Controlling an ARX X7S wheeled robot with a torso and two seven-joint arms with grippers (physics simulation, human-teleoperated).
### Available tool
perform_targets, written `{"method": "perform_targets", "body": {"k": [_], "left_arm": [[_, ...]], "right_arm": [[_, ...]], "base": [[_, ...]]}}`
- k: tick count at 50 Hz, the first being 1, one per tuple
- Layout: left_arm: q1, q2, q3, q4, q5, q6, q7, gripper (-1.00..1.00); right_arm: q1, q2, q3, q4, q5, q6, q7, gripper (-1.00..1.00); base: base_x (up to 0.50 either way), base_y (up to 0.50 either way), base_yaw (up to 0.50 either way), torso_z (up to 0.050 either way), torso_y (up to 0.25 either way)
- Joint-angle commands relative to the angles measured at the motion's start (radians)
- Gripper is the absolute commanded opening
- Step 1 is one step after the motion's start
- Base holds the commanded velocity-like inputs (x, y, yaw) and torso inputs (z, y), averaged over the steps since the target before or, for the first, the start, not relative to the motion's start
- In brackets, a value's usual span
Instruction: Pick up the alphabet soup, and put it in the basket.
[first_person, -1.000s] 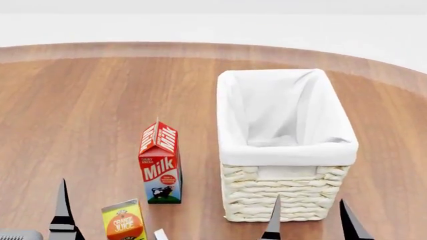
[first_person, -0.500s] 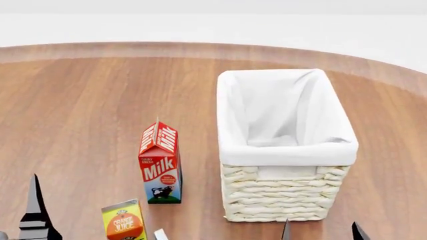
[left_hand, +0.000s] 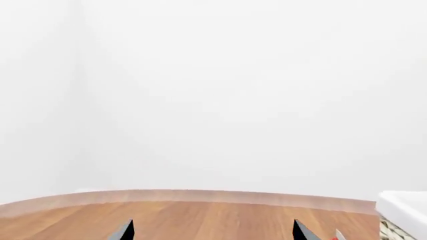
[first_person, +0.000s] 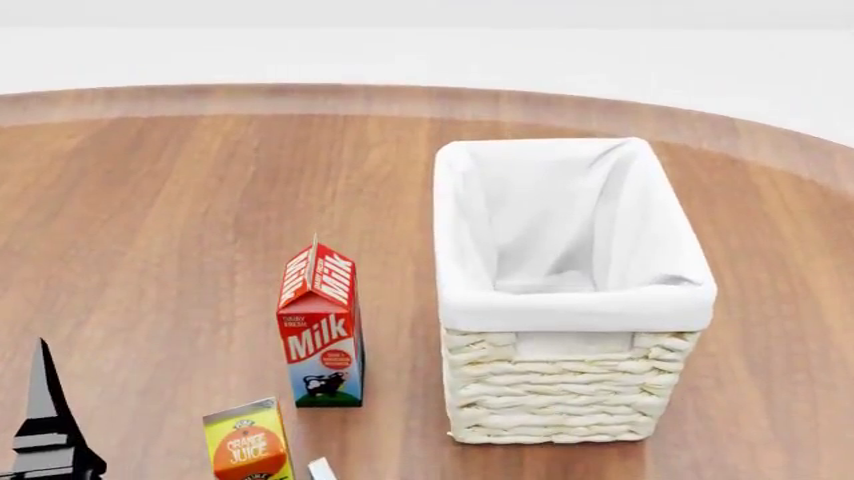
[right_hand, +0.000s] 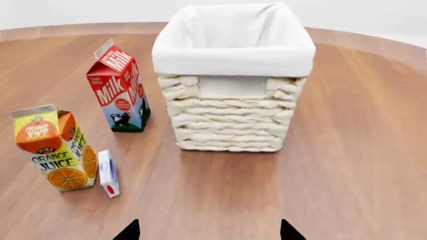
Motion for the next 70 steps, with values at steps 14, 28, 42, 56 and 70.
{"method": "perform_targets", "body": {"k": [14,28,42,56,70], "left_arm": [[0.0,-0.013,-0.013,-0.01,-0.026,0.006,-0.013,1.0],[-0.002,-0.019,-0.01,0.0,-0.03,-0.001,-0.025,1.0],[0.0,-0.027,-0.014,0.021,-0.041,-0.013,-0.035,1.0],[0.006,-0.035,-0.01,0.038,-0.046,-0.018,-0.042,1.0],[0.009,-0.039,-0.011,0.052,-0.057,-0.02,-0.05,1.0]], "right_arm": [[-0.121,0.085,0.057,-0.084,0.201,0.118,0.15,1.0],[-0.057,0.109,-0.061,-0.075,0.172,0.133,0.166,1.0],[0.059,0.107,-0.179,-0.033,0.163,0.159,0.173,1.0],[0.111,0.098,-0.244,0.041,0.112,0.155,0.141,1.0],[0.174,0.092,-0.318,0.122,0.056,0.156,0.103,1.0]], "base": [[0.0,0.0,0.0,0.0,0.0],[0.0,0.0,0.0,0.0,0.0],[0.0,0.0,0.0,0.0,0.0],[0.0,0.0,0.0,0.0,0.0],[0.0,0.0,0.0,0.0,0.0]]}}
